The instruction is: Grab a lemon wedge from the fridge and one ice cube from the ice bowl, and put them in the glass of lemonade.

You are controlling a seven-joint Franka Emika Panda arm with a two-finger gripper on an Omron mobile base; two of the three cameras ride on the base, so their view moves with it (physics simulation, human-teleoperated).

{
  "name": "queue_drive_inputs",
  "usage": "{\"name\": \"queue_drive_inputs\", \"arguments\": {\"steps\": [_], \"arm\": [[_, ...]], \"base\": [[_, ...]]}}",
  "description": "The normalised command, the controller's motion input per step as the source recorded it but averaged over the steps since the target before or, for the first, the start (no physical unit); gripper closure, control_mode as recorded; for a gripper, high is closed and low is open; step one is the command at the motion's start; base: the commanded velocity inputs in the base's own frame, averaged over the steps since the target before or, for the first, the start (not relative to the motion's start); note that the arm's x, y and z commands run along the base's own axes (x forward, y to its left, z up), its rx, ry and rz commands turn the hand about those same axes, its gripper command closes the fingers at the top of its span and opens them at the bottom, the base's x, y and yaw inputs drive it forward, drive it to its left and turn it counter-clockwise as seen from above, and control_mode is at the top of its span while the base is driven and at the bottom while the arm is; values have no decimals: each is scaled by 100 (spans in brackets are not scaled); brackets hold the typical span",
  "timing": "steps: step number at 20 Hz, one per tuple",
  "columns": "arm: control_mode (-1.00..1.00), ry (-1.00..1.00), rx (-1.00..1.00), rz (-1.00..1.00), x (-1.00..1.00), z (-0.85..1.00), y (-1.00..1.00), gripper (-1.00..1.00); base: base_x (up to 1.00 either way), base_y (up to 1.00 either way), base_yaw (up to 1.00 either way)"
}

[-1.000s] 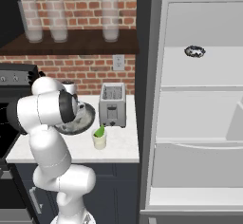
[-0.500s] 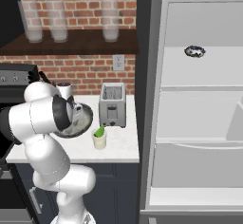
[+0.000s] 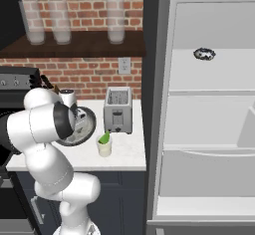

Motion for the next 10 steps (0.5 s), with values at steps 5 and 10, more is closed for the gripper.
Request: {"name": "queue_drive_inputs", "arguments": {"steps": [5, 10], "arm": [[-100, 0, 0, 0, 0, -15, -2, -100], [-100, 2, 0, 0, 0, -1, 0, -100]], "base": [[0, 0, 0], [0, 0, 0]]}}
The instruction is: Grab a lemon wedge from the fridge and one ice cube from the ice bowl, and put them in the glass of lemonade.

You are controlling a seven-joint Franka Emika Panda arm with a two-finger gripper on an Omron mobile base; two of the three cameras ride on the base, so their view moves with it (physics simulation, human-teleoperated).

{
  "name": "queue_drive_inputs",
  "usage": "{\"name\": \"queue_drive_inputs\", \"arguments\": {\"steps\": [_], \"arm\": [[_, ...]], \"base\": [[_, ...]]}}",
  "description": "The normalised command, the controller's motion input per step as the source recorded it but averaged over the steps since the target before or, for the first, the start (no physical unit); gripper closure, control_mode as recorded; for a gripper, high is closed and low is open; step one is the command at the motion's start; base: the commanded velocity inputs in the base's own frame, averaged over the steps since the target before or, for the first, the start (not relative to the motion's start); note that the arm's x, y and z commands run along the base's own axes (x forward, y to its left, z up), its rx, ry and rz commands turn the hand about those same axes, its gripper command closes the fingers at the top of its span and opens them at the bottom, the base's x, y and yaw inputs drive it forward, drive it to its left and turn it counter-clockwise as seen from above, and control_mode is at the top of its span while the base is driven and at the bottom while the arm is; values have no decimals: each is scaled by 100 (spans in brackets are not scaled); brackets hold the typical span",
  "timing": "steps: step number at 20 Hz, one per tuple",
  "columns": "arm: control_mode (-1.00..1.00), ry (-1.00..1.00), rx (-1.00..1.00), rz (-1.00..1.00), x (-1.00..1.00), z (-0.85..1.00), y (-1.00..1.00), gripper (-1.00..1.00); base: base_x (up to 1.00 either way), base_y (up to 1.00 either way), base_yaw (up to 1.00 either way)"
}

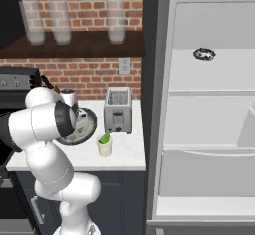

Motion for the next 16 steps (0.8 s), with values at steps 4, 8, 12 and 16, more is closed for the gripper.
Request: {"name": "queue_drive_inputs", "arguments": {"steps": [4, 8, 12, 16], "arm": [[-100, 4, 0, 0, 0, -2, 0, -100], [-100, 4, 0, -3, 0, -11, -1, -100], [-100, 0, 0, -8, 0, -11, -7, -100], [-100, -2, 0, -10, -12, -4, -17, -100]], "base": [[0, 0, 0], [0, 0, 0], [0, 0, 0], [0, 0, 0]]}}
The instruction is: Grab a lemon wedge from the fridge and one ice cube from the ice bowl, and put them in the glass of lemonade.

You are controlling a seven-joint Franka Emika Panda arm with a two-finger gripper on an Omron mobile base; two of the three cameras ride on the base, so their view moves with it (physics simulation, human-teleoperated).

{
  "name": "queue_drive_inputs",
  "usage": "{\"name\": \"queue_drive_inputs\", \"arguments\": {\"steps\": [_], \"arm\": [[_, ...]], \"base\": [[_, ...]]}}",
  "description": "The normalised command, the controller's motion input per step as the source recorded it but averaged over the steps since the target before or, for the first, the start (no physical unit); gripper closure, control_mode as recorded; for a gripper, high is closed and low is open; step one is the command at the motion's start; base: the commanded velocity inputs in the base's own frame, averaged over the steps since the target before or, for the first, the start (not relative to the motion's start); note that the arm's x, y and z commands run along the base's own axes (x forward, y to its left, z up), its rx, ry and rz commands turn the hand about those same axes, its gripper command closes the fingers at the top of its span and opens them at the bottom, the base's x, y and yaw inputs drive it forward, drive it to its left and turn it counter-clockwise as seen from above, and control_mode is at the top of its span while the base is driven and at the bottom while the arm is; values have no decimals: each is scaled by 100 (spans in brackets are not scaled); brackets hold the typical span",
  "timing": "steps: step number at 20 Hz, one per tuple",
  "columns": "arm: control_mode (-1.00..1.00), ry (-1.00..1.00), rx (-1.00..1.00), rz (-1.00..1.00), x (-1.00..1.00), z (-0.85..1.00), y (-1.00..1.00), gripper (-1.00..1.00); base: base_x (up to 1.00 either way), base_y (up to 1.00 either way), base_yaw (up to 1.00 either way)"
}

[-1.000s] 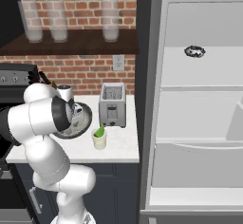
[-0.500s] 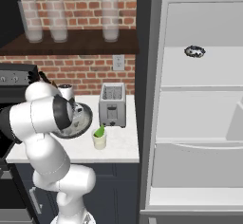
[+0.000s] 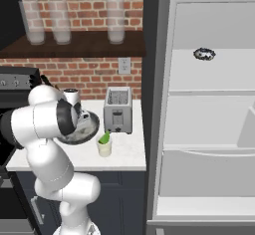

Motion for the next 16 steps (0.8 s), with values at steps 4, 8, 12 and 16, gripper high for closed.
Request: {"name": "queue_drive_inputs", "arguments": {"steps": [4, 8, 12, 16], "arm": [[-100, -2, 0, -6, -17, 0, -2, -100], [-100, -1, 0, 0, -11, 0, 0, -100], [-100, 0, 0, 0, 0, -9, 0, -100], [-100, 0, 0, 0, 0, -28, 0, -100]], "base": [[0, 0, 0], [0, 0, 0], [0, 0, 0], [0, 0, 0]]}}
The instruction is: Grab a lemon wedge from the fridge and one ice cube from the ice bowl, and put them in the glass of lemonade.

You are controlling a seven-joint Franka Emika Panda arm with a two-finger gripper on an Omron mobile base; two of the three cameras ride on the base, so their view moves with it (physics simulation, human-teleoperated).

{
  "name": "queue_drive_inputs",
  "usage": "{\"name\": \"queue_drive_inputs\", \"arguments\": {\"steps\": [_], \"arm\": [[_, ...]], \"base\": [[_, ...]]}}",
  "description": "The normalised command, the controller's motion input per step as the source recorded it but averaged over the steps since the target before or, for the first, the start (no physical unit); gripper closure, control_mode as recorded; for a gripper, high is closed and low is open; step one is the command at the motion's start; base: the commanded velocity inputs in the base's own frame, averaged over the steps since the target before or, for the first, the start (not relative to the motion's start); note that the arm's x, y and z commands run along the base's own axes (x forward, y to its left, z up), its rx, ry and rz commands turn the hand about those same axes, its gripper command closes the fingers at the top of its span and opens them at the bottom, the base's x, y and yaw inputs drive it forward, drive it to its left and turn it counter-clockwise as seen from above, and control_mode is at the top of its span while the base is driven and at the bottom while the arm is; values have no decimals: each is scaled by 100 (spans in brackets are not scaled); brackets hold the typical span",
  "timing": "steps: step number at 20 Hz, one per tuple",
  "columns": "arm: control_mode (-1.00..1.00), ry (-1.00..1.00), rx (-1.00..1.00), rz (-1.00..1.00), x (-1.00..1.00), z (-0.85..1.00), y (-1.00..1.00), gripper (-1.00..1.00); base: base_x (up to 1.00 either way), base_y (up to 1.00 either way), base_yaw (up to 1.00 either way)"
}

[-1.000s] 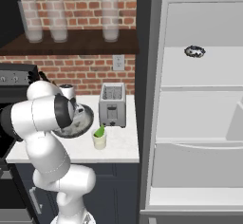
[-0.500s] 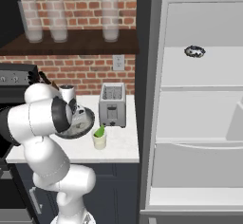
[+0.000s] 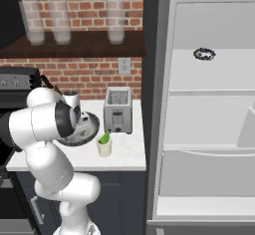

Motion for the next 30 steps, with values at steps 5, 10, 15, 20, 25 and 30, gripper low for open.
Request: {"name": "queue_drive_inputs", "arguments": {"steps": [5, 10, 15, 20, 25, 30], "arm": [[-100, 0, 0, 0, -1, -13, 0, -100], [-100, 0, 0, 0, -2, -4, 0, -100], [-100, 0, 0, 0, -12, -3, 0, -100], [-100, 0, 0, 0, -31, -3, 0, -100], [-100, 0, 0, 0, -4, 0, 0, -100], [-100, 0, 0, 0, 0, 0, 0, 100]], "base": [[0, 0, 0], [0, 0, 0], [0, 0, 0], [0, 0, 0], [0, 0, 0], [0, 0, 0]]}}
